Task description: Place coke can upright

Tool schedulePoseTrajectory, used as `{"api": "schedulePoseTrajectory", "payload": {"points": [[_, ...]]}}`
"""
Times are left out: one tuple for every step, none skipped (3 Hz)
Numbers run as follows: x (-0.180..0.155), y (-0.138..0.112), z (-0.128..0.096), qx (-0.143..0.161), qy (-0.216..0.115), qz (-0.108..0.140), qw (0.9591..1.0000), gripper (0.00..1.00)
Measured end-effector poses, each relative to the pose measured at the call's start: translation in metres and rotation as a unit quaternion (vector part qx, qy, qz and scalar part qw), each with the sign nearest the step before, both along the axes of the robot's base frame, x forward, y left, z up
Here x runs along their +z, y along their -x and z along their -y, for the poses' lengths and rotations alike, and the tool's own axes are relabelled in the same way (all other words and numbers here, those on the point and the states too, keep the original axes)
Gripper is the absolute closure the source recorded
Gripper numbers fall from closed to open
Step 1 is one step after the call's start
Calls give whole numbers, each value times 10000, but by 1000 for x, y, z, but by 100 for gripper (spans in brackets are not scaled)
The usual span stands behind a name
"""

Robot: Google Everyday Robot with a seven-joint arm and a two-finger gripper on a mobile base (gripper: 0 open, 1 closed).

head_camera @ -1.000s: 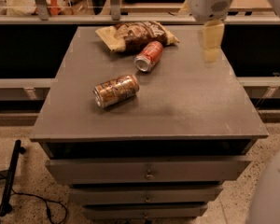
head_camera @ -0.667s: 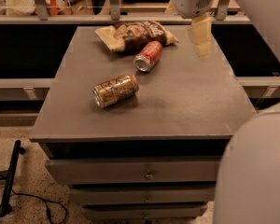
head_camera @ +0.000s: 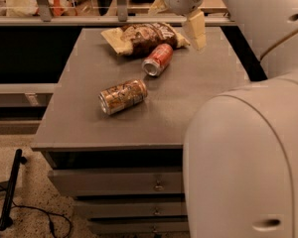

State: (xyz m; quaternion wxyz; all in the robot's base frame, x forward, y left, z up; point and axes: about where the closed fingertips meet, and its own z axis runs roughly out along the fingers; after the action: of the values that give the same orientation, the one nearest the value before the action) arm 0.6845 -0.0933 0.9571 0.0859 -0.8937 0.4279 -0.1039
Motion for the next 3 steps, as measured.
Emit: {"api": "schedulePoseTrajectory", "payload": {"points": [[-13, -22, -17, 595, -353, -50, 9976, 0], [-33, -53, -41, 1159, -554, 144, 9916, 0], [-34, -58, -44, 1156, -580, 216, 9914, 0]]}}
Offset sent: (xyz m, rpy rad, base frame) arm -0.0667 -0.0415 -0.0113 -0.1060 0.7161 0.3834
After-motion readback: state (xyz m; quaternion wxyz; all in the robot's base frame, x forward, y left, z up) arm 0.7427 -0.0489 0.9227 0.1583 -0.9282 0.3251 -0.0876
